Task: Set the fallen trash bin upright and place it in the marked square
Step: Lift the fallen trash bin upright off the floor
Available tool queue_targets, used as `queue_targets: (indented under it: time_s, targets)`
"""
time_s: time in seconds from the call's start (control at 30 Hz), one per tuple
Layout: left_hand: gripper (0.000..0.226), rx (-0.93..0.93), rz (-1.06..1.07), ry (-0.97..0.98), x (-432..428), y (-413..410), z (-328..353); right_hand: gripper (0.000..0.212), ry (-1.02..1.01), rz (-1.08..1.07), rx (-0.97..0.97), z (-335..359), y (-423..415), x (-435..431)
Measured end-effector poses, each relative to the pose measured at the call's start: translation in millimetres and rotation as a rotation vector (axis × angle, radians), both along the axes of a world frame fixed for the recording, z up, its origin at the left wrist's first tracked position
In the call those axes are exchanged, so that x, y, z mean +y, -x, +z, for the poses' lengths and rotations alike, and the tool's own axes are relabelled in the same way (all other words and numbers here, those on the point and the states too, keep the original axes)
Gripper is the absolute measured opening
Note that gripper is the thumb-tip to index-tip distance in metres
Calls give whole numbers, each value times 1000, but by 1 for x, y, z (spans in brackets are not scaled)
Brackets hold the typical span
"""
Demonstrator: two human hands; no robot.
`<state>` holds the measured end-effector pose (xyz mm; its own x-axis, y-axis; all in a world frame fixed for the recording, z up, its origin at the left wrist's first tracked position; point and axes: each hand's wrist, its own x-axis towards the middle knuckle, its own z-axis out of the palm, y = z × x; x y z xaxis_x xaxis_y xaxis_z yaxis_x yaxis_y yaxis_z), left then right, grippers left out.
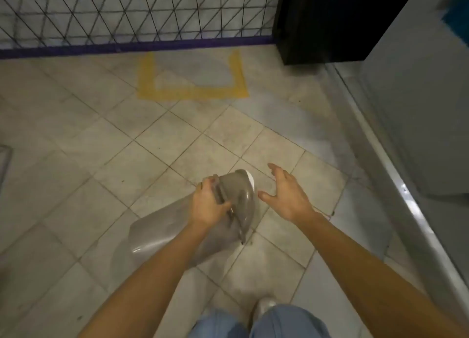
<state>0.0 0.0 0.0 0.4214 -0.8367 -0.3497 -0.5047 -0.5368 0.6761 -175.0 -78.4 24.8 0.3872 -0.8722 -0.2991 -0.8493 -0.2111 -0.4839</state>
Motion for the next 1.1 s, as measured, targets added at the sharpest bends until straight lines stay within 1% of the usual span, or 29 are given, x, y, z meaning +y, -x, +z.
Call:
queue_targets:
  time_s: [0.17, 0.27, 0.33, 0.4, 0.53, 0.63, 0.77, 0.9, 1.0, 1.1]
  targets:
    - [72, -22, 9, 23, -16, 0, -44, 80, -106, -6, 0, -56, -15, -6]
    - [73, -16, 16, 51, -20, 1, -58, 87, -167, -2, 24, -75, -24, -7]
    - [72, 3, 37, 63, -23, 3, -65, 92, -209, -16, 26, -86, -28, -8]
    - [69, 56, 97, 73, -26, 6, -67, 89, -238, -30, 21, -92, -32, -8]
    - [58, 113, 179, 12, -31, 7, -68, 76, -261, -48, -11, -96, -36, -8]
    - [52, 171, 263, -20, -34, 6, -69, 78, -269, -57, -40, -95, -37, -7]
    - [48, 234, 351, 10, -35, 7, -73, 76, -285, -87, -93, -98, -37, -7]
    - [43, 263, 378, 17, -34, 8, -73, 72, -290, -91, -107, -98, -36, -5]
    - [39, 303, 387, 9, -36, 9, -73, 76, -282, -89, -102, -97, -35, -4]
    - [42, 360, 387, 10, -36, 10, -73, 78, -277, -80, -106, -94, -33, -2]
